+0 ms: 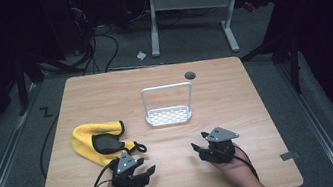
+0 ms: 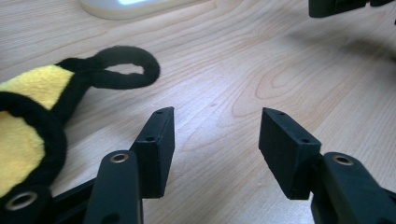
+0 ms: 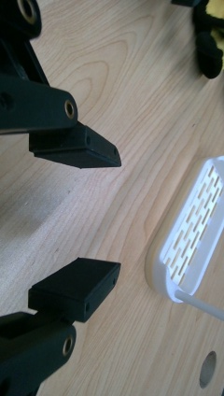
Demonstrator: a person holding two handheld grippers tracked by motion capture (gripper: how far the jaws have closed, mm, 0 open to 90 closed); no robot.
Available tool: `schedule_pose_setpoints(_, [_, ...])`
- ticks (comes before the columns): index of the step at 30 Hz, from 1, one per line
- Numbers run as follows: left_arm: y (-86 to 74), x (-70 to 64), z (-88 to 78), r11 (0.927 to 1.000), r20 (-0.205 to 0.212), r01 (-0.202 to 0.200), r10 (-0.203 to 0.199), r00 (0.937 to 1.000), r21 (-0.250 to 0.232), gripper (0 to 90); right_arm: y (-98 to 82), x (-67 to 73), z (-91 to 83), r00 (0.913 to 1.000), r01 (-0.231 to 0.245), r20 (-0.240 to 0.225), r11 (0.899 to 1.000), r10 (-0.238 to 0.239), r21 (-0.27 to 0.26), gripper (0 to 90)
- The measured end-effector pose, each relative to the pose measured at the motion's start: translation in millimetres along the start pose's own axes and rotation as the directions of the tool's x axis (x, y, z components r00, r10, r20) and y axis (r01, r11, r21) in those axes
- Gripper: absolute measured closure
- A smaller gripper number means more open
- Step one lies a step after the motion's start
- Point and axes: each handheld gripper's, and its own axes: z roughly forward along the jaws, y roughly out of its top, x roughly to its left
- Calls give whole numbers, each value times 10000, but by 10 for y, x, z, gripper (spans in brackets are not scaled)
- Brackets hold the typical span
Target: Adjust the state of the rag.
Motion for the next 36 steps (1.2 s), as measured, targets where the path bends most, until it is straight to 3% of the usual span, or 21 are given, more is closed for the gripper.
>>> schedule_pose_setpoints(9, [0,130,-97,9994,-168,306,-309,9994,-181,455,1,-6,21,10000,-58,-15,10000,58,71,409])
schedule_pose_setpoints(17, [60,248,-313,9965,-431,418,-449,9981,-718,447,3,29,58,9999,70,-153,9998,-67,167,408])
schedule_pose_setpoints(23, [153,420,-538,9895,-824,609,-721,9940,-1311,429,-4,12,66,9998,-53,-197,9996,59,281,408])
schedule_pose_setpoints(26, [184,548,-663,9845,-1176,715,-909,9889,-1604,425,-5,13,75,9998,-48,-214,9995,55,315,408])
schedule_pose_setpoints(27, [198,652,-742,9785,-1261,936,-1179,9850,-1838,423,-4,16,78,9997,-51,-219,9995,58,316,409])
schedule_pose_setpoints(28, [198,652,-742,9785,-1261,936,-1179,9850,-1838,418,-4,19,80,9997,-46,-241,9995,53,317,409])
schedule_pose_setpoints(29, [208,762,-803,9756,-1533,1044,-1351,9789,-1933,412,-4,21,83,9997,-41,-251,9995,49,322,409])
schedule_pose_setpoints(30, [208,762,-803,9756,-1533,1044,-1351,9789,-1933,411,-3,24,85,9996,-35,-269,9994,44,334,409])
schedule_pose_setpoints(31, [209,816,-825,9736,-1702,1112,-1462,9745,-1994,410,-3,27,87,9997,-7,-260,9994,15,334,409])
schedule_pose_setpoints(32, [205,922,-857,9695,-2044,1236,-1675,9644,-2115,409,-2,31,88,9996,-20,-265,9994,29,341,409])
schedule_pose_setpoints(33, [199,970,-864,9685,-2224,1272,-1751,9591,-2142,409,-2,34,91,9996,-31,-272,9994,41,347,409])
schedule_pose_setpoints(34, [189,1016,-861,9672,-2339,1360,-1861,9543,-2147,408,-1,36,94,9996,-16,-279,9994,26,350,409])
schedule_pose_setpoints(35, [189,1016,-861,9672,-2339,1360,-1861,9543,-2147,408,-1,36,94,9996,-16,-279,9994,26,350,409])
schedule_pose_setpoints(36, [176,1056,-843,9674,-2481,1445,-1951,9489,-2080,407,-1,42,101,9996,-27,-274,9993,38,370,409])
